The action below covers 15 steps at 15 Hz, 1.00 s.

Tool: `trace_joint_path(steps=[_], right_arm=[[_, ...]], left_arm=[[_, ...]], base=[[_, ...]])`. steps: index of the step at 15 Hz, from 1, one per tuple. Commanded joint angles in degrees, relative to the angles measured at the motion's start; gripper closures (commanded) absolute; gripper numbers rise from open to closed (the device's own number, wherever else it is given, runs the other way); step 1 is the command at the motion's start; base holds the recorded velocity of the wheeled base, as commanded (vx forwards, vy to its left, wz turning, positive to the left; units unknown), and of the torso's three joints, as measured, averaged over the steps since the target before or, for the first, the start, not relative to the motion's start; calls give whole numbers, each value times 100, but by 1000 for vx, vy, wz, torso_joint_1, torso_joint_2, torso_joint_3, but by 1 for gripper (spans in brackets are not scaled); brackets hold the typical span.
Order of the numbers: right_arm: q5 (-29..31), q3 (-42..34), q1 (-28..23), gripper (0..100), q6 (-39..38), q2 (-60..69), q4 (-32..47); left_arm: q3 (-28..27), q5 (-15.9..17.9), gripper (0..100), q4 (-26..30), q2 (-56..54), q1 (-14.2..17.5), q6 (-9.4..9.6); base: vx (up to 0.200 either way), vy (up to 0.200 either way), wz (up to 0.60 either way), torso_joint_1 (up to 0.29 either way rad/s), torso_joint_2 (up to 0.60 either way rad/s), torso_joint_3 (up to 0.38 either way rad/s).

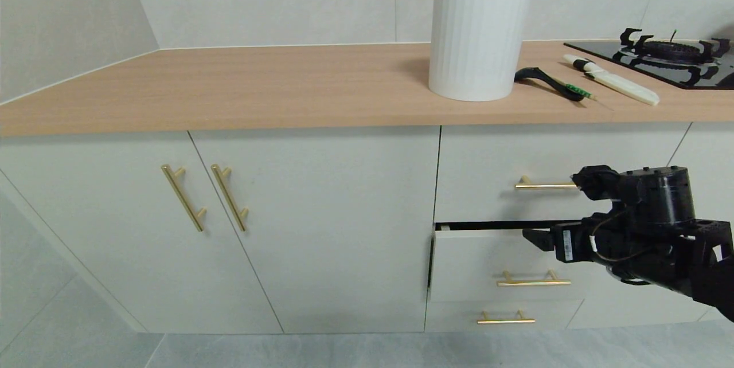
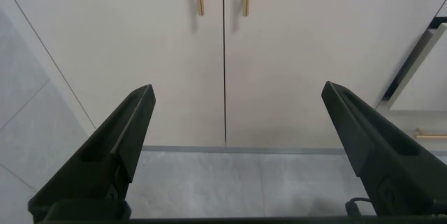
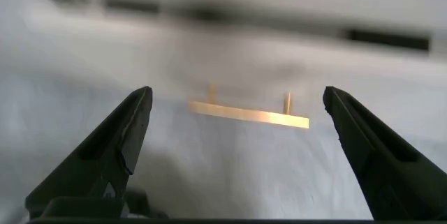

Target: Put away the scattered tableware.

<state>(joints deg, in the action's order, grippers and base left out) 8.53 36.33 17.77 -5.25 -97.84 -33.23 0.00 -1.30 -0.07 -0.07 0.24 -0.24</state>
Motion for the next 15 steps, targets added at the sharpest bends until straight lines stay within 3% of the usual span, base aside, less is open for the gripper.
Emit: trace_joint_path(steps=[1, 9, 15], right_arm=[[34, 410, -46, 0, -20, -314, -34], [43, 1096, -178, 0, -20, -1369, -52], [412, 1052, -187, 0, 7, -2055, -966]], left_arm=[[0, -1, 0, -1, 7, 2, -2], [0, -1, 0, -1, 7, 2, -2], [0, -1, 0, -1, 7, 2, -2]], base=[[0, 0, 0, 0, 0, 0], [0, 0, 0, 0, 0, 0], [0, 0, 0, 0, 0, 0]])
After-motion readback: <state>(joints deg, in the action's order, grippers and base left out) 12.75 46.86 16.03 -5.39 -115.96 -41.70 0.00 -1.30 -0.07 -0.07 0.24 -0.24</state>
